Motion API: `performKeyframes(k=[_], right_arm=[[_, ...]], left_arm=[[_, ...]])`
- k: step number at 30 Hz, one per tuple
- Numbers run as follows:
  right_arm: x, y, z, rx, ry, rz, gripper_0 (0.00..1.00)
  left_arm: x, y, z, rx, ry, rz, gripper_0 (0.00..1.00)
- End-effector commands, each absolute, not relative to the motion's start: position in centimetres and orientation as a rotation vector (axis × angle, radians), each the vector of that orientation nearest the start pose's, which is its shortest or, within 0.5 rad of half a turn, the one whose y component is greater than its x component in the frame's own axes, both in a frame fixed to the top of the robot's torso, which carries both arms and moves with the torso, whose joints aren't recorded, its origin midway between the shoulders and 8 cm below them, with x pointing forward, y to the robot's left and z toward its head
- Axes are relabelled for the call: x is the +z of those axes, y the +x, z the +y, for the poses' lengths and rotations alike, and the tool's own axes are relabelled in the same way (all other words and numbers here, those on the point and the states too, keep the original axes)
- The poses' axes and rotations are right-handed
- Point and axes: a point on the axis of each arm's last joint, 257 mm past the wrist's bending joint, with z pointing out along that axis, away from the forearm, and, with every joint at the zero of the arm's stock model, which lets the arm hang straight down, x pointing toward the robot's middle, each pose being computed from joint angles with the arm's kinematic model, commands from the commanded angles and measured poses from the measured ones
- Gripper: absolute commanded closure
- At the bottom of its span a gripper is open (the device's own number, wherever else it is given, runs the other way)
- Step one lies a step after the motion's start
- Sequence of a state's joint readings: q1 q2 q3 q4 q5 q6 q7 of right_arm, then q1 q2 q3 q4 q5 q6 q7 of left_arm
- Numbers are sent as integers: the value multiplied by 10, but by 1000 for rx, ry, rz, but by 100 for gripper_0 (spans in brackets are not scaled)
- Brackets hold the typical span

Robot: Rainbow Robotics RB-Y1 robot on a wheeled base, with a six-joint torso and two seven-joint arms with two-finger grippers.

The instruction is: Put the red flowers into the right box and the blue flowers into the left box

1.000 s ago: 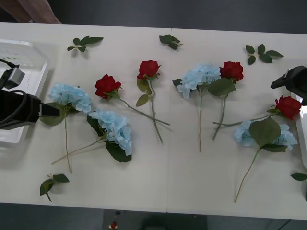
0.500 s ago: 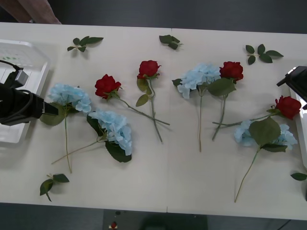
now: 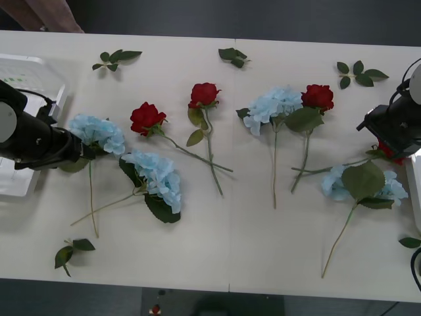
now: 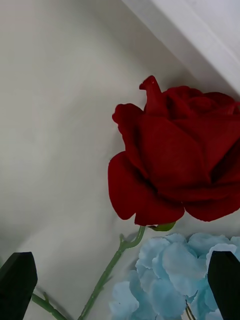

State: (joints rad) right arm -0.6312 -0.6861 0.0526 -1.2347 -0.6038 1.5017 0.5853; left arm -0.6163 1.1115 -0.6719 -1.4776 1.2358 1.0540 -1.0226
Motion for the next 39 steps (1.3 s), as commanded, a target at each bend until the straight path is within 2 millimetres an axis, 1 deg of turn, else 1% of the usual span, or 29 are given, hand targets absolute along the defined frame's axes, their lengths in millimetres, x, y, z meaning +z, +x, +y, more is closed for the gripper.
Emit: performKeyframes(k=[1, 5, 8, 10, 16, 17, 24, 25, 26, 27, 28, 29, 31, 32, 34, 39], right_arm=[[-256, 529, -392, 211, 1375, 2424, 0], [-265, 529, -388, 234, 1413, 2420, 0], [-271, 530, -388, 246, 1424, 2406, 0], [-274, 531, -385, 261, 1430, 2398, 0], [-283, 532, -383, 285, 1444, 2378, 0], [-287, 530, -383, 288, 1450, 2379, 0], [-302, 526, -380, 309, 1467, 2369, 0], [-303, 527, -379, 314, 1464, 2369, 0], [-304, 526, -379, 313, 1468, 2369, 0], [-305, 526, -378, 312, 1469, 2369, 0], [-307, 525, -378, 315, 1475, 2366, 0], [-308, 525, -377, 319, 1477, 2364, 0], [-311, 525, -376, 327, 1482, 2360, 0], [-311, 525, -377, 329, 1482, 2356, 0], [-314, 524, -376, 333, 1487, 2355, 0], [-316, 524, -374, 336, 1491, 2354, 0]], left_arm=[[-273, 510, 334, -244, -231, 2689, 0], [-282, 518, 332, -228, -236, 2696, 0], [-289, 520, 328, -227, -243, 2707, 0], [-294, 521, 329, -215, -248, 2714, 0], [-307, 527, 327, -173, -217, 2717, 0], [-308, 529, 327, -169, -211, 2713, 0], [-315, 525, 327, -151, -189, 2725, 0], [-316, 525, 327, -150, -185, 2724, 4], [-316, 524, 326, -150, -183, 2726, 16], [-316, 524, 327, -148, -182, 2725, 28], [-316, 524, 327, -147, -183, 2727, 47], [-316, 524, 326, -151, -182, 2726, 63], [-316, 524, 325, -152, -180, 2726, 88], [-316, 524, 325, -152, -180, 2726, 94], [-316, 524, 325, -150, -179, 2725, 100], [-314, 526, 326, -146, -173, 2721, 100]])
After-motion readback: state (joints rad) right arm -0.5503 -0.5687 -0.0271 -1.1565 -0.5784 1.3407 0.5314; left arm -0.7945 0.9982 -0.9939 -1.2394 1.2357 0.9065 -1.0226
